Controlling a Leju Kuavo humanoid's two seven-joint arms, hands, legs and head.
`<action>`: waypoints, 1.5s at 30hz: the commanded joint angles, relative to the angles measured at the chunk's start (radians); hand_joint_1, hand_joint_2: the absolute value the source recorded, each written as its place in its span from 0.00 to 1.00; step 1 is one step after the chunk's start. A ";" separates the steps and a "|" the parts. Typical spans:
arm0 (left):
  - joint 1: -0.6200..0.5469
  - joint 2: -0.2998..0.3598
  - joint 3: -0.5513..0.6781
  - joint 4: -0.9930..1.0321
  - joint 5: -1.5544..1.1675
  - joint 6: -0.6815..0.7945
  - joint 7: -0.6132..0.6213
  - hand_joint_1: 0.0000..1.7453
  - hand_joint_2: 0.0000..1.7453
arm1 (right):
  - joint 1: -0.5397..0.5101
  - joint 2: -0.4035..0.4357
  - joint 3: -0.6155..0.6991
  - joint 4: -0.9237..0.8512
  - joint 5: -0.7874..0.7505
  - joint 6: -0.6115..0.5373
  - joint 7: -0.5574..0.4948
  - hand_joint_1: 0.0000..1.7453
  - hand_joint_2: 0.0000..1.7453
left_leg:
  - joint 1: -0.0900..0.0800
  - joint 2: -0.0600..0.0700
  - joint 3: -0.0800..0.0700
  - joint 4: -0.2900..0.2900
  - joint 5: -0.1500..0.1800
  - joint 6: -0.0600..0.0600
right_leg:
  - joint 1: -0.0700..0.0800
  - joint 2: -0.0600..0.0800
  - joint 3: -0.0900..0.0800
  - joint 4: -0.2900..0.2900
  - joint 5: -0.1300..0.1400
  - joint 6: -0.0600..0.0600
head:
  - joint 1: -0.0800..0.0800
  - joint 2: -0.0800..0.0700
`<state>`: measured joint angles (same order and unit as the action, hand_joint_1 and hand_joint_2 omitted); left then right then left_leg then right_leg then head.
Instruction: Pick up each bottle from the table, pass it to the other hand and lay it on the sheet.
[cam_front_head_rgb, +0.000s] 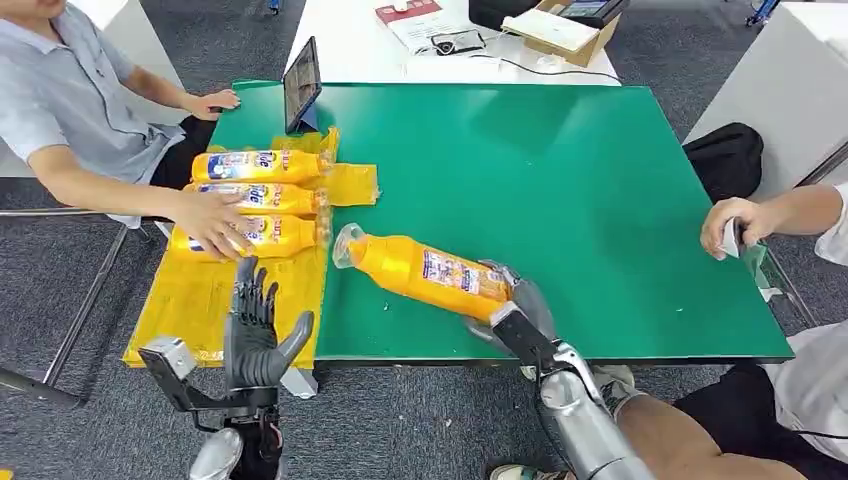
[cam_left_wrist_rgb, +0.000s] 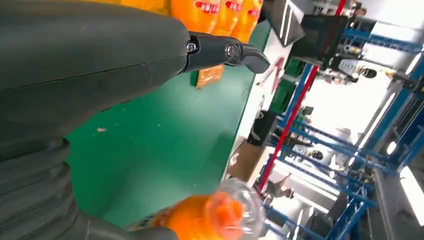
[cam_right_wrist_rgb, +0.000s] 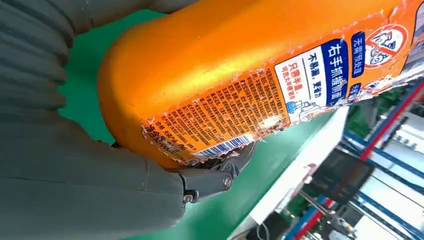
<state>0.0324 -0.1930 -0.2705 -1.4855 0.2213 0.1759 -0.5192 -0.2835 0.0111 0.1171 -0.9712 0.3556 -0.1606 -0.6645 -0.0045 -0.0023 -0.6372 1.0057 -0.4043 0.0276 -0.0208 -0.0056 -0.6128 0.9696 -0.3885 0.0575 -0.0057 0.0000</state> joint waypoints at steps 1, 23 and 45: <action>-0.003 0.036 -0.038 0.046 -0.012 -0.036 -0.021 0.00 1.00 | 0.001 0.007 0.029 -0.039 -0.017 -0.008 -0.007 1.00 1.00 | 0.000 0.001 0.004 -0.001 -0.002 -0.001 | 0.001 0.001 0.003 0.000 -0.001 -0.002 | 0.000 0.000; -0.049 0.015 -0.118 0.123 -0.027 -0.166 -0.024 0.00 1.00 | -0.068 0.092 0.147 -0.001 -0.048 0.023 -0.023 1.00 1.00 | 0.001 0.001 0.003 0.000 -0.001 -0.002 | 0.001 0.001 0.003 0.000 -0.001 -0.002 | 0.000 0.000; -0.159 -0.003 -0.101 0.136 -0.007 -0.153 -0.078 0.00 1.00 | -0.142 0.194 0.340 0.199 -0.067 0.063 -0.034 1.00 1.00 | 0.002 0.000 0.003 0.000 -0.001 -0.002 | 0.001 0.001 0.003 0.000 -0.001 -0.002 | 0.000 0.000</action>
<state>-0.0599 -0.1995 -0.3704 -1.4019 0.2022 0.0339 -0.5966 -0.3628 0.1866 0.3910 -0.9121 0.2941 -0.1030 -0.6985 -0.0034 -0.0026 -0.6380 1.0056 -0.4037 0.0271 -0.0204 -0.0056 -0.6139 0.9701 -0.3884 0.0573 -0.0053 -0.0004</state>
